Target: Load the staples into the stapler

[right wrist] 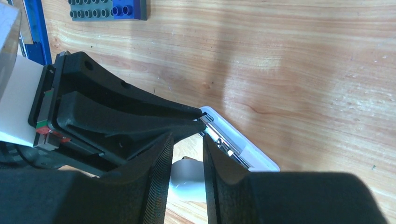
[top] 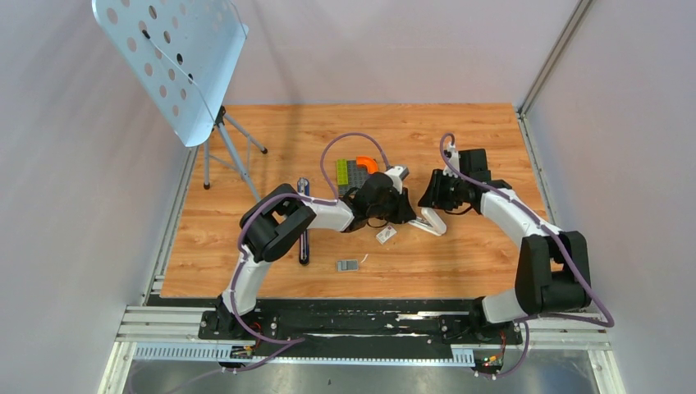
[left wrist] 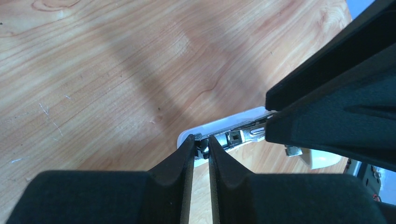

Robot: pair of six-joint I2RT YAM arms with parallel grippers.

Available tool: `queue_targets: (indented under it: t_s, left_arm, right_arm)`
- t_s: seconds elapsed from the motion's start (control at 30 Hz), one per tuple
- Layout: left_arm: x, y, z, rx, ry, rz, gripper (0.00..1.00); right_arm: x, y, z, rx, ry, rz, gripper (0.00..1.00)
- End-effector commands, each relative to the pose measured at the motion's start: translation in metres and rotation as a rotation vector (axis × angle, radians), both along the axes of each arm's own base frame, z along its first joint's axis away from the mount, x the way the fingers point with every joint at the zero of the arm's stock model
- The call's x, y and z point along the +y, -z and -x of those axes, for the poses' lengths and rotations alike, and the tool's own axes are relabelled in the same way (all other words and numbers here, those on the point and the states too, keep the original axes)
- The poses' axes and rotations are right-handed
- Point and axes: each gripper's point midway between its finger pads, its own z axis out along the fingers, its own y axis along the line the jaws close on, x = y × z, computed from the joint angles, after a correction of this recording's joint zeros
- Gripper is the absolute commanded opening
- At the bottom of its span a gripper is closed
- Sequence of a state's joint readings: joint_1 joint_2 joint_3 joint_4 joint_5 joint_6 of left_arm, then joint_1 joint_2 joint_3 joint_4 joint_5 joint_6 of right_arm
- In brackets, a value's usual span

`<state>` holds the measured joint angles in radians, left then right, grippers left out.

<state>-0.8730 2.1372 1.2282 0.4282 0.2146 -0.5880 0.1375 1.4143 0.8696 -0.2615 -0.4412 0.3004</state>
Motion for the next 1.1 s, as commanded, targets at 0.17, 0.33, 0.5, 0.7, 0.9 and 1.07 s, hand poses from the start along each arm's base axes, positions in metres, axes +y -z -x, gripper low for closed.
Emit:
queue_targets:
  t_s: [0.17,0.33,0.5,0.7,0.9,1.07]
  left_arm:
    - [0.016,0.040,0.001,0.118,-0.033,-0.047,0.18]
    - [0.016,0.031,-0.002,0.148,-0.032,0.005,0.19]
    - [0.016,0.017,-0.003,0.192,-0.024,0.090,0.20]
    - [0.023,0.009,-0.005,0.208,-0.035,0.121,0.21]
    - [0.031,-0.003,-0.006,0.195,-0.054,0.124,0.28]
    - [0.036,-0.018,-0.011,0.156,-0.063,0.110,0.37]
  right_arm:
    - [-0.007,0.032,0.006,0.117,0.014,0.088,0.31]
    - [-0.006,0.036,0.003,0.123,0.015,0.093,0.31]
    - [-0.007,0.038,-0.001,0.122,0.015,0.103,0.31]
    - [-0.005,0.035,-0.008,0.116,0.021,0.096,0.31]
    - [-0.002,0.023,-0.018,0.091,0.021,0.084,0.34]
    - [-0.008,0.009,-0.019,0.070,0.013,0.121,0.38]
